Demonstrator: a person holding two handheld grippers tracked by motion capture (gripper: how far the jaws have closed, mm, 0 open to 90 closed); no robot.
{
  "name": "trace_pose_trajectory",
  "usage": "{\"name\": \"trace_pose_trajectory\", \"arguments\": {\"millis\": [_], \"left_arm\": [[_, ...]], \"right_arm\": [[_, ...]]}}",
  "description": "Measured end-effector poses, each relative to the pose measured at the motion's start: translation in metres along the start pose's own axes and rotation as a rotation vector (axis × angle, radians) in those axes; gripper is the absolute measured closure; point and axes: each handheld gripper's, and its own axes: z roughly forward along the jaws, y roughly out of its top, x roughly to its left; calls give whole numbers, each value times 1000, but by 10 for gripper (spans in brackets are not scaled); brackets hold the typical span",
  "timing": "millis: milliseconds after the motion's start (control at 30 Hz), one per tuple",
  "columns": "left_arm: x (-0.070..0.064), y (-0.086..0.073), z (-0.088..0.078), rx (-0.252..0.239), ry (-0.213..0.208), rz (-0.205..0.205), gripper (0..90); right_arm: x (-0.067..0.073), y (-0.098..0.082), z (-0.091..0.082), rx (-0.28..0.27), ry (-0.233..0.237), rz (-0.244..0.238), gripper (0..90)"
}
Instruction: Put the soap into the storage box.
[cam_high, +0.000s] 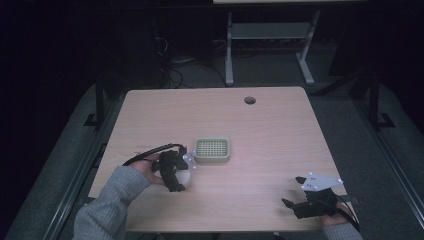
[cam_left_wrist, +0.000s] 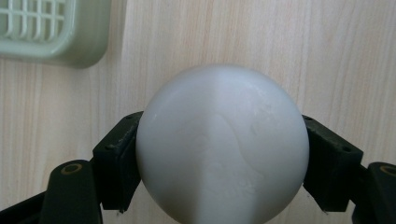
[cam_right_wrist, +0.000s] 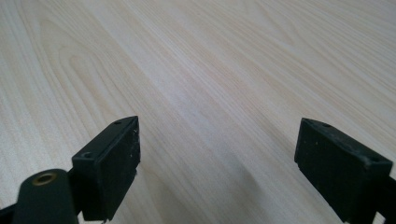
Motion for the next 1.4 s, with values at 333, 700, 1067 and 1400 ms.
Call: {"name": "trace_pose_trajectory", "arguments": {"millis": [333, 700, 1067, 1400], "left_arm": [[7, 11, -4, -13, 16, 0, 238], [13, 23, -6, -3, 19, 15, 238], [23, 38, -9, 5, 22, 30, 238], [33, 51, -10, 13, 20, 44, 238]], "right_arm": [[0, -1, -2, -2, -5, 9, 138], [-1, -1, -3, -6, -10, 4, 138], [0, 0, -2, -7, -4, 7, 138], [0, -1, -4, -17, -8, 4, 138]]}}
